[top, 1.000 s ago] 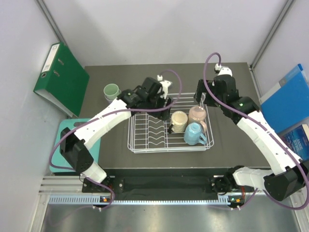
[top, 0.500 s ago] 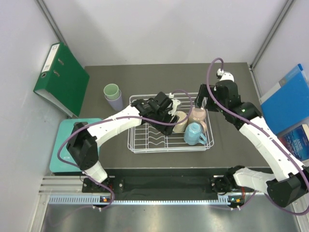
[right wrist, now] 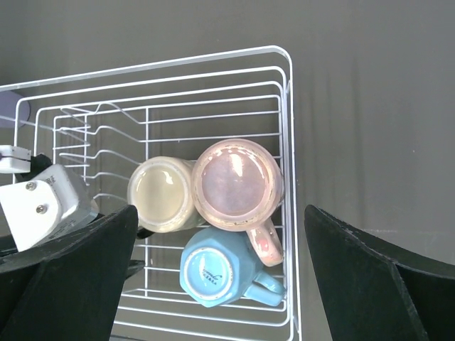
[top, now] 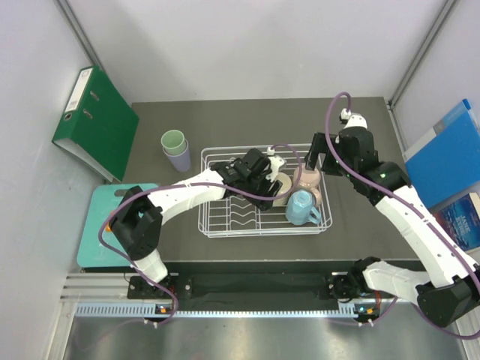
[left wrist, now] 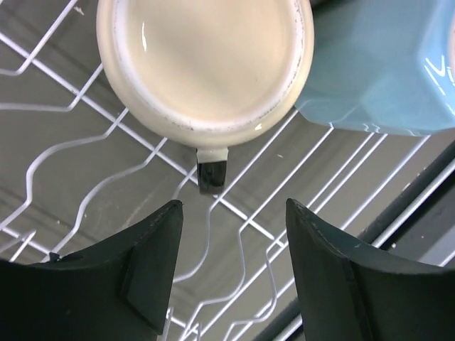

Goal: Unload the cups from the dish rack

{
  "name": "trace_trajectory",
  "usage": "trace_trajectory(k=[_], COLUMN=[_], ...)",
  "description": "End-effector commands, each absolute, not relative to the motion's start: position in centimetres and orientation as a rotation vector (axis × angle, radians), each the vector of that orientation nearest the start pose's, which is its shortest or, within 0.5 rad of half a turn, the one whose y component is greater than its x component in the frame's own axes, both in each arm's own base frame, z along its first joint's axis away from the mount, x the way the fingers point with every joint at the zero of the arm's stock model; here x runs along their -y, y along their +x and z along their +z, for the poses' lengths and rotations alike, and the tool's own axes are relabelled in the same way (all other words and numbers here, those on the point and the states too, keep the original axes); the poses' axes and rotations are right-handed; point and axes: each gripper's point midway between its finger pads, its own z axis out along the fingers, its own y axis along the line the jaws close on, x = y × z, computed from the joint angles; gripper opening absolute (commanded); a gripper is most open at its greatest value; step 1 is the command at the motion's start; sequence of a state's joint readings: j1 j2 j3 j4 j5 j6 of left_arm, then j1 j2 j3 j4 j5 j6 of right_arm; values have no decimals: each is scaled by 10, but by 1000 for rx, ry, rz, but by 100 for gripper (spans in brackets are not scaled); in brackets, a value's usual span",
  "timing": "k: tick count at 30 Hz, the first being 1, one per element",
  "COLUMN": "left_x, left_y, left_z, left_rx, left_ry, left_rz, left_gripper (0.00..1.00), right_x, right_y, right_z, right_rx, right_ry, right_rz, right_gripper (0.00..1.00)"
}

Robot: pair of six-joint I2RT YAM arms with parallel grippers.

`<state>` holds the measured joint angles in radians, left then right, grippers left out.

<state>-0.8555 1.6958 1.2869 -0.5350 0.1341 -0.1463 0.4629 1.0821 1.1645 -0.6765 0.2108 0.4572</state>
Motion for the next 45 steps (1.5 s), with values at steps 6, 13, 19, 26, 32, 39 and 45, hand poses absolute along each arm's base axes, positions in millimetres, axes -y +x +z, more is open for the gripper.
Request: trace_trajectory(k=[6, 13, 19, 26, 32, 39, 45], left_x=[340, 331, 331, 333, 336, 344, 343], left_y=[280, 294, 295, 296, 295, 297, 299], left_z=[85, 70, 65, 80, 117, 189, 269], left_rx=[-2323, -2329, -2330, -2295, -2225, -2096, -1983], left_ry=[955, 929, 914, 866, 822, 724, 583], left_rz=[-461, -335, -333, -367, -424, -518, -595], left_gripper=[46, 37, 28, 0, 0, 0, 0], right_x=[-128, -129, -129, -132, -134, -136, -132], right_y=[292, 295, 298, 300, 303, 309, 316], right_z=[267, 264, 263, 258, 263, 281, 307], right_rx=[-2141, -2152, -2156, -2162, -2148, -2109, -2043], right_ry=[98, 83, 74, 71, 74, 85, 140], right_rz=[313, 302, 294, 298, 306, 324, 323], right_gripper=[100, 100, 100, 100, 100, 100, 100])
